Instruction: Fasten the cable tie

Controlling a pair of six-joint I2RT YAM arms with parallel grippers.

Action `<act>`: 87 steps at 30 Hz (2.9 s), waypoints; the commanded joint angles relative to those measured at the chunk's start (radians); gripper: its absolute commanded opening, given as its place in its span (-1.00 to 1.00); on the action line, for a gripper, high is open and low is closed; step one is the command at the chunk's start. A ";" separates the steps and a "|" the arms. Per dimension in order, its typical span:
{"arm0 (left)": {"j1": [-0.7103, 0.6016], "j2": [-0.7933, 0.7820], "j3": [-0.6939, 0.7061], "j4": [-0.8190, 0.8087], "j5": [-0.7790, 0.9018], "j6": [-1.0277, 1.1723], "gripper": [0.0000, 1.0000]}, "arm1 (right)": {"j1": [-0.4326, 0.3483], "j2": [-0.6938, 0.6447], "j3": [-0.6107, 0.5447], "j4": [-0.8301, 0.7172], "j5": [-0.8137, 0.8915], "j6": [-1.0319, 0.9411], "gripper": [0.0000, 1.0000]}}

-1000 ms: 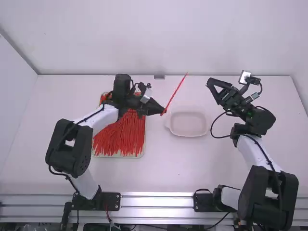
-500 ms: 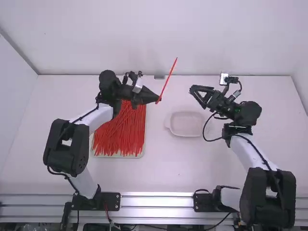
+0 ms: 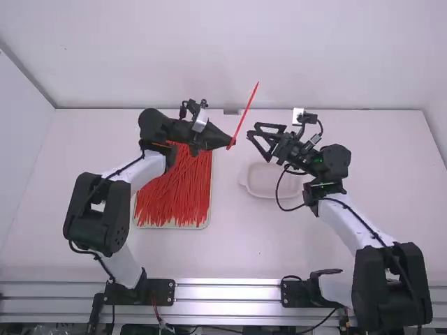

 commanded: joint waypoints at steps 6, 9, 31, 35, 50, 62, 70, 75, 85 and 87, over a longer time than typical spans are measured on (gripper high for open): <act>-0.045 0.000 0.002 0.006 -0.038 -0.025 -0.96 | 0.071 -0.015 0.024 0.006 0.076 -0.048 0.97; -0.046 0.000 0.002 0.020 -0.040 -0.026 -0.96 | 0.084 -0.015 0.024 0.007 0.079 -0.046 0.98; -0.047 0.000 0.002 0.078 -0.041 -0.077 -0.96 | 0.097 -0.015 0.024 0.021 0.049 -0.076 -0.60; -0.047 0.000 0.002 0.075 -0.040 -0.077 -0.96 | 0.097 -0.015 0.024 0.021 0.049 -0.075 -1.00; -0.042 0.000 0.002 0.082 -0.041 -0.077 -0.90 | 0.066 -0.015 0.024 0.014 0.006 -0.097 -1.00; -0.039 0.000 0.002 0.058 -0.101 -0.077 0.98 | -0.021 -0.015 0.024 0.013 -0.129 -0.064 -1.00; 0.018 0.000 0.002 -0.076 -0.144 -0.077 0.98 | -0.083 -0.015 0.024 0.013 -0.187 -0.064 -1.00; 0.071 0.000 0.002 -0.262 -0.143 -0.061 0.98 | -0.108 -0.015 0.023 -0.010 -0.211 -0.068 -1.00; 0.137 0.000 0.001 -0.702 -0.083 0.209 0.98 | -0.148 -0.015 0.023 -0.234 -0.202 -0.212 -1.00; 0.144 0.000 0.001 -0.830 -0.103 0.308 0.98 | -0.146 -0.015 0.023 -0.284 -0.202 -0.262 -1.00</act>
